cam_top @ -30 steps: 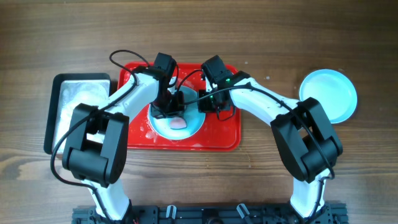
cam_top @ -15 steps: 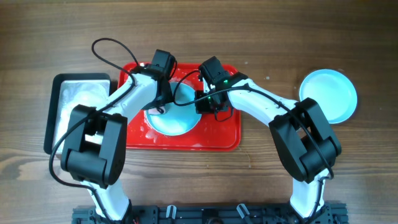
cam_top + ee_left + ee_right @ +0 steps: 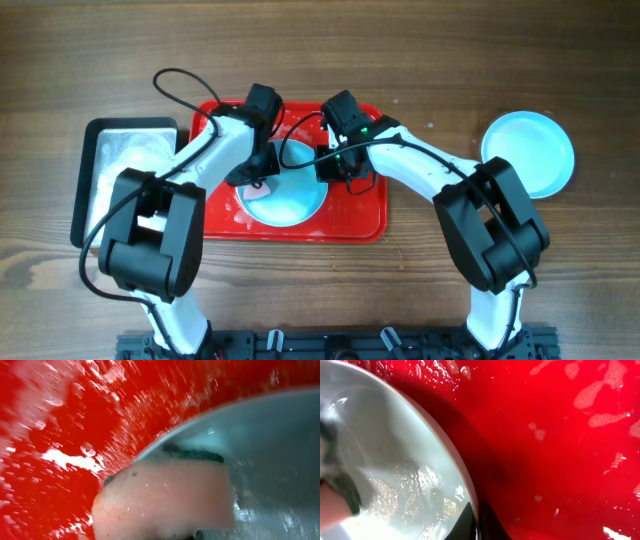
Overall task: Clean dirty plates on tray and stack at the side
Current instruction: 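Continue wiping the plate with the sponge in circular strokes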
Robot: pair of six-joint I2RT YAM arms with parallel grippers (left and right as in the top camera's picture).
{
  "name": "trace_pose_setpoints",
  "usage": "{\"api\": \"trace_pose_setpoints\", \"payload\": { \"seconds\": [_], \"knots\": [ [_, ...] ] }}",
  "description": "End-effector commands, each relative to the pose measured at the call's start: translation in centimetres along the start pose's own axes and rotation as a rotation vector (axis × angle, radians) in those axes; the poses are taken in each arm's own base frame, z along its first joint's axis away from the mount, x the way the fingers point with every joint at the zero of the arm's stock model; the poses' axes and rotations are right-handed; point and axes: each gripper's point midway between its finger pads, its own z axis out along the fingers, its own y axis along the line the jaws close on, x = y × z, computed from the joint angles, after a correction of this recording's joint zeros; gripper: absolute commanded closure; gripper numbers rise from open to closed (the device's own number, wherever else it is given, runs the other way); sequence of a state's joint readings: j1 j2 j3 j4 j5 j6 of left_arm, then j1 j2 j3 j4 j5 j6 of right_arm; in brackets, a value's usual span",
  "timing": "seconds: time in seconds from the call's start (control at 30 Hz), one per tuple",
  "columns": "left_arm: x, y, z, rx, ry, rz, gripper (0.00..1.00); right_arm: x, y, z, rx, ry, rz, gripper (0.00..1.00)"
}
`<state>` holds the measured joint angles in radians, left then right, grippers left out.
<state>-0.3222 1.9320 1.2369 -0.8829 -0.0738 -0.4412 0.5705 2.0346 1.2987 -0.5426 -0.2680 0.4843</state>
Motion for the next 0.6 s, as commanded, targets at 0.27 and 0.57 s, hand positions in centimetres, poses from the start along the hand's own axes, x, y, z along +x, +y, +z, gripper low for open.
{"api": "trace_pose_setpoints", "payload": {
  "seconds": [0.27, 0.57],
  "knots": [
    [6.0, -4.4, 1.0, 0.294, 0.265, 0.242, 0.96, 1.1, -2.7, 1.6, 0.093, 0.038, 0.022, 0.96],
    [4.4, 1.9, 2.1, -0.097, 0.169, 0.066, 0.96, 1.1, -2.6, 1.6, 0.093, 0.038, 0.021, 0.96]
  ]
}}
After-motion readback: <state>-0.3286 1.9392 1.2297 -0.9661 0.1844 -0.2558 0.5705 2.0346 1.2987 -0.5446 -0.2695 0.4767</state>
